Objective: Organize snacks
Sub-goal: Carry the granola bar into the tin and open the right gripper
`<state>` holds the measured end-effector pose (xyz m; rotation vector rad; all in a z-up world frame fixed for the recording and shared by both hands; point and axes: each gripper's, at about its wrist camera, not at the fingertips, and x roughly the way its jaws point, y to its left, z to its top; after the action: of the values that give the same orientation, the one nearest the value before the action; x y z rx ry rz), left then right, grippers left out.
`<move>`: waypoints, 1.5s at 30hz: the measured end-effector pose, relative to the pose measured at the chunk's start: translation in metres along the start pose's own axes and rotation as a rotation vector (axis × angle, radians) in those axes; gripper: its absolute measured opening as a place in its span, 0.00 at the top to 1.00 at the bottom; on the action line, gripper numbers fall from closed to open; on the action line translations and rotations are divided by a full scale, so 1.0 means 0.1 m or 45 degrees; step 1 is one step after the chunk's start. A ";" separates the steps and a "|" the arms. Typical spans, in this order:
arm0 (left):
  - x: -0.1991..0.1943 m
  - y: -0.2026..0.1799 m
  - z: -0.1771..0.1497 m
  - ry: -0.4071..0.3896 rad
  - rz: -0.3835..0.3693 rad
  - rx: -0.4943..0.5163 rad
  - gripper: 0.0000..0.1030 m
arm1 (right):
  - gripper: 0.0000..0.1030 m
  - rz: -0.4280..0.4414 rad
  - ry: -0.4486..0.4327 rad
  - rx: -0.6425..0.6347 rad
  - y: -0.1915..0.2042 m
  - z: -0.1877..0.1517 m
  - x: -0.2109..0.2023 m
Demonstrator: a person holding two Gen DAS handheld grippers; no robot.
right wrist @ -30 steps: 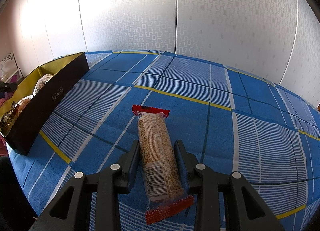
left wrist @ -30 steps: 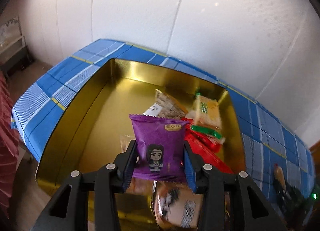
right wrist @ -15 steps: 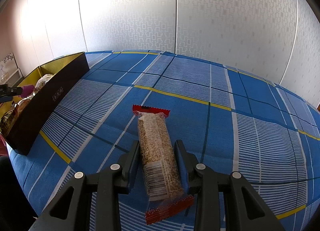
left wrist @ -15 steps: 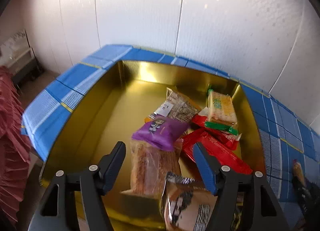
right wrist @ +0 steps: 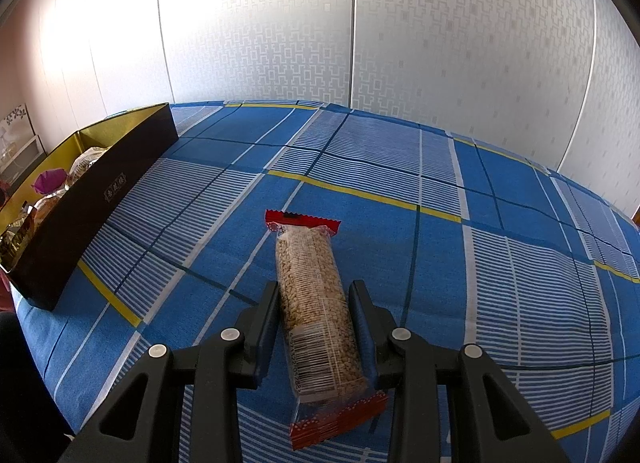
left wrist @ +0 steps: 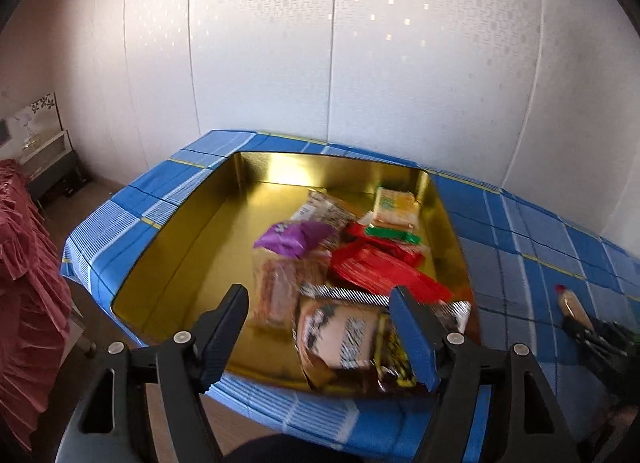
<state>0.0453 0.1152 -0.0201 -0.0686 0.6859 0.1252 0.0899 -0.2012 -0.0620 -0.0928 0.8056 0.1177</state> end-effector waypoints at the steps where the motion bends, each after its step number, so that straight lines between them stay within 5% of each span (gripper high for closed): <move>1: 0.00 -0.01 -0.02 0.002 -0.001 0.004 0.29 | 0.66 -0.001 0.000 0.000 0.00 0.00 0.00; 14: 0.02 -0.01 -0.28 -0.001 -0.015 -0.012 0.27 | 0.66 -0.002 0.014 0.015 -0.01 0.01 0.00; 24: 0.01 0.07 -0.30 -0.031 -0.030 -0.061 0.26 | 0.70 0.044 0.172 0.060 0.17 0.26 0.04; 35: -0.05 0.21 -0.29 -0.042 -0.036 -0.134 0.25 | 0.70 0.357 0.096 -0.067 1.07 0.86 -0.23; 45: -0.07 0.43 -0.29 -0.037 -0.019 -0.212 0.24 | 0.70 0.469 0.126 -0.236 2.02 1.23 -0.01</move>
<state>0.0157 0.1536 -0.0389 -0.2307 0.6450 0.1686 0.1486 0.0140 0.0156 -0.1254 0.9035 0.5399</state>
